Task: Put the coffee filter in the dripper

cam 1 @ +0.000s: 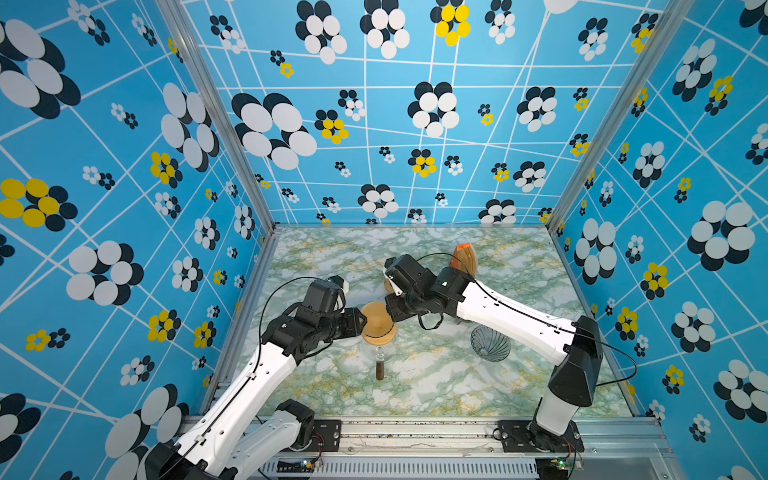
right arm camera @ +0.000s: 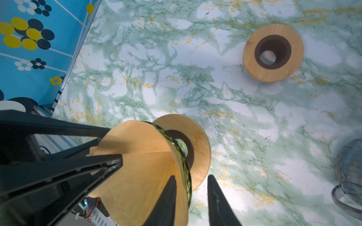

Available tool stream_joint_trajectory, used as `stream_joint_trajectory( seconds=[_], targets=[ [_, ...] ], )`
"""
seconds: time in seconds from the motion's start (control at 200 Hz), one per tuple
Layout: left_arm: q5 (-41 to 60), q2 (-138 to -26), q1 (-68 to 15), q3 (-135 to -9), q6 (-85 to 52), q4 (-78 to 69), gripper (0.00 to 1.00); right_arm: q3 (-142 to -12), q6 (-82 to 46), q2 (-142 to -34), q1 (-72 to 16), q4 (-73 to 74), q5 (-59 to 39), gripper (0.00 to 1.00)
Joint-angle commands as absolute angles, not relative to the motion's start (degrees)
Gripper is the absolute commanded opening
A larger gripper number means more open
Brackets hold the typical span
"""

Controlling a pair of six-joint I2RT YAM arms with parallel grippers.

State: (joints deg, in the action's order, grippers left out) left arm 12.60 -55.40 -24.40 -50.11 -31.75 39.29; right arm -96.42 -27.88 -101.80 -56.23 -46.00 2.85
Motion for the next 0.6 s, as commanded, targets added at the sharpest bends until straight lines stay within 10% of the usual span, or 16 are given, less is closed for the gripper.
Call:
stream_joint_trajectory(
  seconds=[0.0,0.595],
  targets=[
    [12.1,-56.3,-24.7,-52.1,-30.8,41.0,0.42,-95.0,-27.3,-102.0,-55.8,-45.1,2.9,0.27],
    [11.2,-58.5,-24.7,-52.9,-30.5,40.4,0.34,-94.0,-27.6,-102.5,-54.8,-43.8,1.5,0.19]
  ],
)
